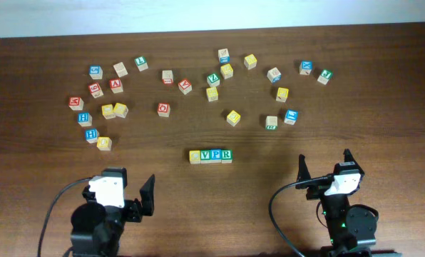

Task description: Spell out CVPR

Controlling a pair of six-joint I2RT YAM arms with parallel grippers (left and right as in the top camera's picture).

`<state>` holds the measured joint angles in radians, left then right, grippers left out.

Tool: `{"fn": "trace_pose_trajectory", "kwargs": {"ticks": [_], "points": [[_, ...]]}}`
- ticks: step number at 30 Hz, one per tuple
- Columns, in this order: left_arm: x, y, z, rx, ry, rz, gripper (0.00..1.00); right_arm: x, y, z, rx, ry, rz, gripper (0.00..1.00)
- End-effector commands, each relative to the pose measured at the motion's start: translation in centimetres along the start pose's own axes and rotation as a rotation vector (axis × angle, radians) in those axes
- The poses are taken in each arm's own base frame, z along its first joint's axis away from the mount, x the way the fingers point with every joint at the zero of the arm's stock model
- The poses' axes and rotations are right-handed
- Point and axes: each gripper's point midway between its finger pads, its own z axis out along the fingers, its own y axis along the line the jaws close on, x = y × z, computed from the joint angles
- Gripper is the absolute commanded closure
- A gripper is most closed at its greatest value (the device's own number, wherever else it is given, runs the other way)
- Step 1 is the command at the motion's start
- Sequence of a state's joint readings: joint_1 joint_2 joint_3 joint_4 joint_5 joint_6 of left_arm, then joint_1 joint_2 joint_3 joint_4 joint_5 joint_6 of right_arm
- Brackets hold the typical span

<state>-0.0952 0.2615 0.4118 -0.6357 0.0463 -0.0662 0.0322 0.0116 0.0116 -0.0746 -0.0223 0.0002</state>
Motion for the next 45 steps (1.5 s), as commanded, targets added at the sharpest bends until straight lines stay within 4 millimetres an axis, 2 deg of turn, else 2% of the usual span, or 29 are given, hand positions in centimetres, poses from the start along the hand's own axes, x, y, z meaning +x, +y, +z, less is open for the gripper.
{"fn": "trace_pose_trajectory", "kwargs": {"ticks": [1, 4, 8, 10, 13, 16, 19, 45], "points": [[0.5, -0.3, 0.8, 0.025, -0.148, 0.071, 0.01, 0.2, -0.3, 0.0, 0.015, 0.002, 0.005, 0.02], [-1.0, -0.4, 1.3, 0.017, -0.309, 0.168, 0.01, 0.2, -0.3, 0.0, 0.015, 0.002, 0.005, 0.02], [-2.1, 0.0, 2.0, -0.002, -0.432, 0.168, 0.01, 0.2, -0.3, 0.0, 0.015, 0.003, 0.005, 0.02], [-1.4, 0.3, 2.7, -0.013, -0.432, 0.165, 0.01, 0.2, -0.3, 0.0, 0.015, 0.002, 0.005, 0.02], [-0.9, 1.7, 2.9, -0.083, -0.409, 0.116, 0.01, 0.2, -0.3, 0.0, 0.014, 0.002, 0.005, 0.02], [-1.0, 2.5, 2.8, -0.093, -0.414, 0.006, 0.01, 0.2, -0.3, 0.0, 0.015, 0.002, 0.005, 0.02], [-1.0, 2.9, 2.8, -0.113, -0.416, -0.004, 0.01, 0.2, -0.3, 0.0, 0.015, 0.002, 0.005, 0.02], [-0.9, 2.5, 2.8, -0.099, -0.411, 0.042, 0.01, 0.2, -0.3, 0.0, 0.014, 0.002, 0.005, 0.02]]}}
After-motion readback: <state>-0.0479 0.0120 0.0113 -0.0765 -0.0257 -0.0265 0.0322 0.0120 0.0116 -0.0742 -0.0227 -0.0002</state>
